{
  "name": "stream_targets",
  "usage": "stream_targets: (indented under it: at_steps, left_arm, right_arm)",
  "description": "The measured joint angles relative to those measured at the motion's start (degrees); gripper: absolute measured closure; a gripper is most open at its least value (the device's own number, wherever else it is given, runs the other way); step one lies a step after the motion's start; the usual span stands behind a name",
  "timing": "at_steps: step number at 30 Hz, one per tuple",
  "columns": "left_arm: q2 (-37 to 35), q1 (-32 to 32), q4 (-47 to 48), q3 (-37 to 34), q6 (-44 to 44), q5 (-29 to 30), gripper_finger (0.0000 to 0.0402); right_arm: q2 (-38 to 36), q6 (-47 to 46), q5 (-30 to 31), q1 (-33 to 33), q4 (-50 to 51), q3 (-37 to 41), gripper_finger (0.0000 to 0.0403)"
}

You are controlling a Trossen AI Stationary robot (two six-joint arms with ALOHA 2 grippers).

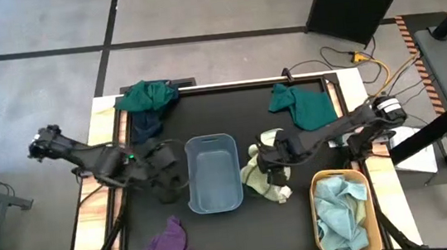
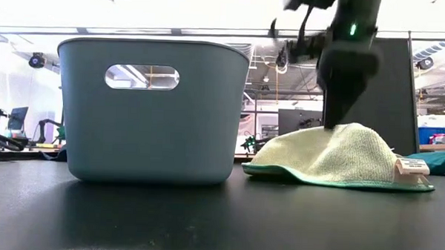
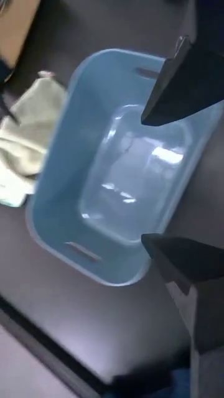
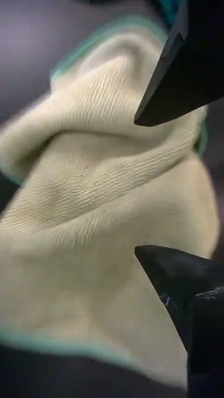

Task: Sort microfiber towel by color & place in baskets
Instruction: Put the light green microfiber cloth into the yellow bin

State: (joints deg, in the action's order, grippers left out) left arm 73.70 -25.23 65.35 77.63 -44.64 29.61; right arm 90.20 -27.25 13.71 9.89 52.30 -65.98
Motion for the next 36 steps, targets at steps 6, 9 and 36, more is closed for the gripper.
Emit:
stream_targets:
  at_steps: [6, 9, 36]
  left_arm:
    - [-10.09, -7.44, -0.65, -9.71, -7.98, 0.01, 0.0120]
    - [-12.95, -9.98, -1.44, -12.87, -10.21, -0.06, 0.0120]
    - [-11.81, -6.36, -62.56, -14.78, 16.50, 8.85, 0.0120]
  right_arm:
    - [6.40, -2.74, -9.87, -5.86, -10.67, 6.62, 0.0106]
    - [8.73, -6.97, -9.87, -6.19, -12.14, 7.22, 0.0129]
    - [-25.87, -25.35, -22.57, 24.70, 8.54, -15.18, 0.0388]
